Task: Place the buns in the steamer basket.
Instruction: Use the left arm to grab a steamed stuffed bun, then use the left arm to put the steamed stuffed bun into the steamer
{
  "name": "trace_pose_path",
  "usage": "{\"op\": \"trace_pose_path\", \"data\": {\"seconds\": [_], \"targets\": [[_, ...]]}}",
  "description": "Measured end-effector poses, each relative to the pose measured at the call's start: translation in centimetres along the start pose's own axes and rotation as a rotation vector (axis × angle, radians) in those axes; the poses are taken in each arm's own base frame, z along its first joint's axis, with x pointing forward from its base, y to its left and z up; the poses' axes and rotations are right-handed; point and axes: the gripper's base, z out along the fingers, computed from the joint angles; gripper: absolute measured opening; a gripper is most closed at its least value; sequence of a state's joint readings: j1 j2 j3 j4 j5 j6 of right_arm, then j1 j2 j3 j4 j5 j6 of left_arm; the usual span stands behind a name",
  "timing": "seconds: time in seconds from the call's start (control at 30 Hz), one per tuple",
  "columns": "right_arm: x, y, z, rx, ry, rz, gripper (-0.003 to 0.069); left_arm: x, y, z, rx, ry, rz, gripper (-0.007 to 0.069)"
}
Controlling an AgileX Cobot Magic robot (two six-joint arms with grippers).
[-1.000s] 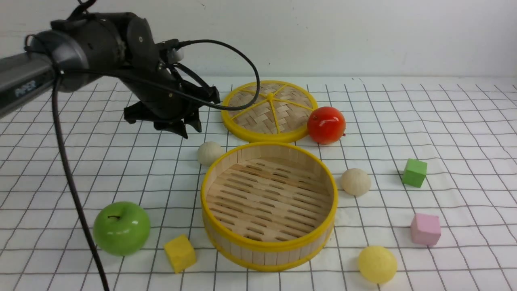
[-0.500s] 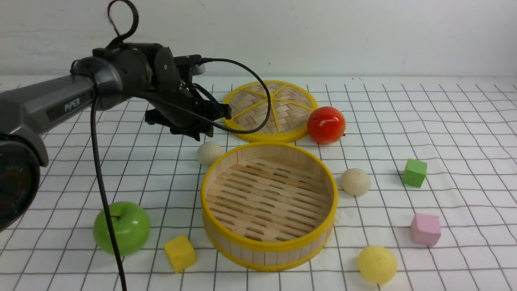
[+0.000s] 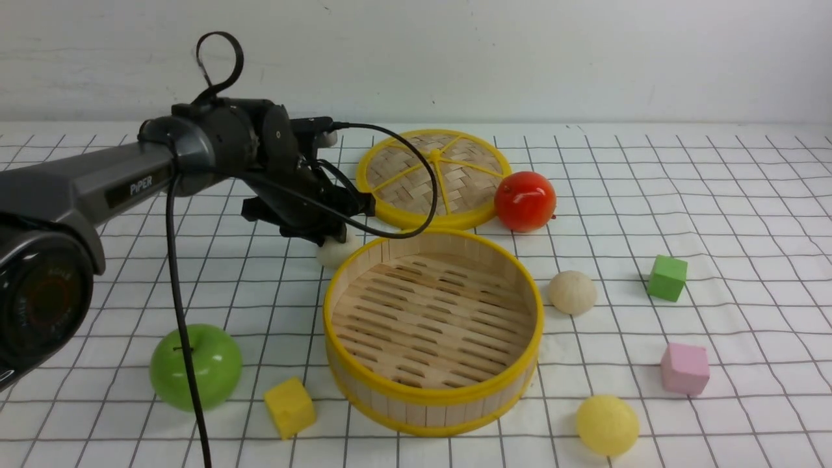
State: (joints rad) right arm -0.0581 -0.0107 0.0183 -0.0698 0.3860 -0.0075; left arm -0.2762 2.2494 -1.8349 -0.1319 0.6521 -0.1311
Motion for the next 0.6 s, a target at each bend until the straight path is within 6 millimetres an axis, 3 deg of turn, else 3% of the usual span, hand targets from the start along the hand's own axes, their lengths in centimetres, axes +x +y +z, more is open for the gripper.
{"op": "trace_pose_path", "data": {"seconds": [0.07,0.17,0.23,0.43,0.57,0.6], "targets": [[0.0,0.0,0.0,0.000,0.000,0.000,0.0239,0.1,0.0,0.1,0.003,0.007,-0.004,0.0181],[0.0,0.0,0.0,0.000,0.000,0.000,0.0239,0.3,0.0,0.4,0.006,0.019,-0.009,0.0047],[0.0,0.0,0.0,0.000,0.000,0.000,0.0239,0.2,-0.1,0.3,0.010,0.020,-0.013,-0.0003],[0.0,0.0,0.0,0.000,0.000,0.000,0.0239,-0.9,-0.6,-1.2,0.021,0.049,0.015,-0.0013],[0.0,0.0,0.0,0.000,0.000,0.000,0.0239,-1.9,-1.2,-3.7,0.029,0.070,0.057,-0.0013],[0.0,0.0,0.0,0.000,0.000,0.000,0.0239,-2.2,-1.4,-5.3,0.034,0.079,0.068,-0.0013]]}}
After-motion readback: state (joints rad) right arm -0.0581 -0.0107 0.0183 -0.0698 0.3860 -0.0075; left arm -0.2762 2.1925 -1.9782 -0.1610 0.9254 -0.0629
